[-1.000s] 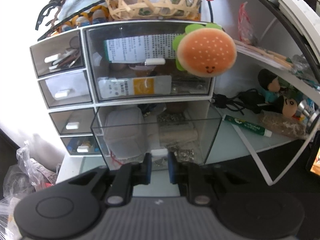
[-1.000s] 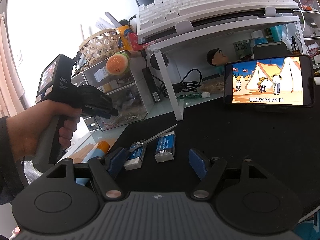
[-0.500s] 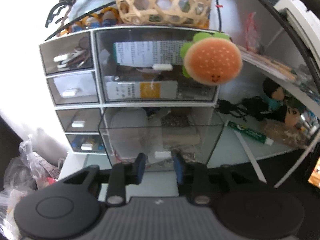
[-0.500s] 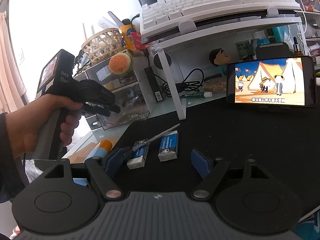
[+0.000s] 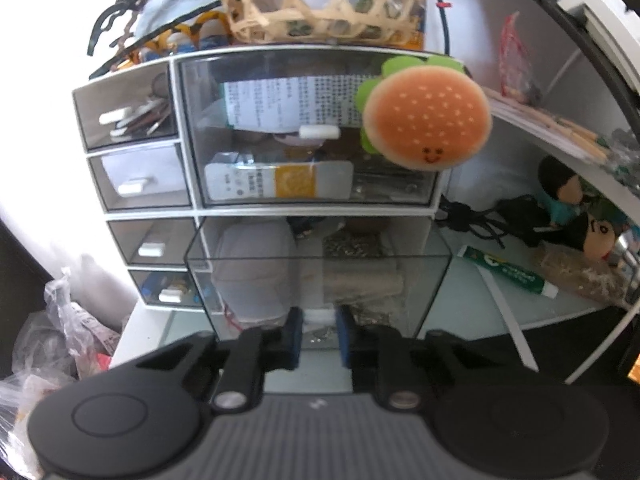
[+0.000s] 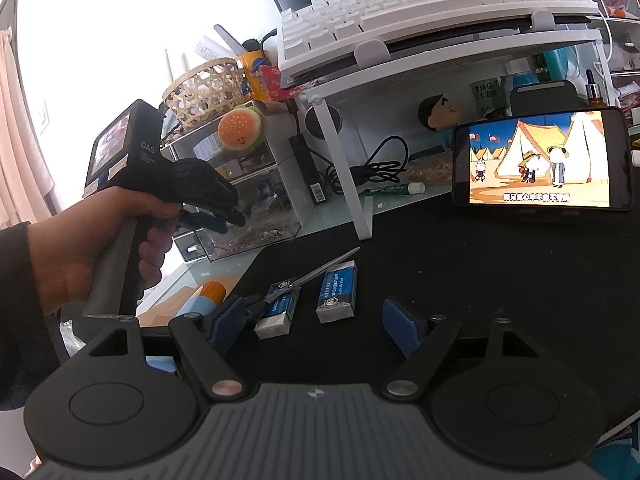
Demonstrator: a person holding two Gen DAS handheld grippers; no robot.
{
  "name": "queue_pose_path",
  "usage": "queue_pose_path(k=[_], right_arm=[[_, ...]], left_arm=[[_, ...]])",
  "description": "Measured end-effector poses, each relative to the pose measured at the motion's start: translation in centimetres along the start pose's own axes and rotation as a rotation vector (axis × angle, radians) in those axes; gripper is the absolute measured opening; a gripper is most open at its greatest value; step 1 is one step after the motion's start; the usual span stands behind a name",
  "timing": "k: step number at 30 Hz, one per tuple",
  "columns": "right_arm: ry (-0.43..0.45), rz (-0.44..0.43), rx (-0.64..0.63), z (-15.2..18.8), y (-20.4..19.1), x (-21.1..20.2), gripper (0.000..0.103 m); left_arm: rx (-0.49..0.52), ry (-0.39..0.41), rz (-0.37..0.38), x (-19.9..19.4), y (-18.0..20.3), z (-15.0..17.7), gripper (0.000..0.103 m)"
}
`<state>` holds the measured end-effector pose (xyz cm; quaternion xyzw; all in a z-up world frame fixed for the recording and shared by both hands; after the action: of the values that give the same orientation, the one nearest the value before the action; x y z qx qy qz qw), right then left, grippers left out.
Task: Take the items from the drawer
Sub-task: 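Pull the clear drawer outward with the left gripper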
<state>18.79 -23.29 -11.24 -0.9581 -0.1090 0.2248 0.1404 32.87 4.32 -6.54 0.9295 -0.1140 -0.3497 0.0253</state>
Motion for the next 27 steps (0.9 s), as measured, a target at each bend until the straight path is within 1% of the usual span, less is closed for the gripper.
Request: queue_pose_path(k=[2,7,21,27], right_arm=[[0.0,-0.001,0.001,0.0,0.0,0.0,0.08],[-0.001,0.0,-0.004,0.0,-0.1,0.0,0.08],[-0.001,0.002,-0.019,0.1,-0.5,0.0,0.08],[-0.001,0.003,-0.025,0.1,-0.6,0.0,0.08]], left_arm=[[0.003,0.045,-0.012,0.6,0.3,0.8,0.019],[0.014,0.045,-0.002,0.6,1.1,0.9,0.018],[0.048,0.032,0.035,0.1,5.1,2.1,0.018],[0.055,0.03,0.046,0.2,5.6,2.2,0.018]])
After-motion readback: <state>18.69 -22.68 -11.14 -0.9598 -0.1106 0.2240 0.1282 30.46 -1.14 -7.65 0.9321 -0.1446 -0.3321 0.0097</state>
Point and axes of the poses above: each gripper's, at about its wrist camera, not at the fingertips, and x roughly the way its jaws point, y to its right, z to its underside, the point moved 10 cm from there along x, roughly the way its jaws point, and after that the axes turned 13 degrees about z, right-handed, at the moved point
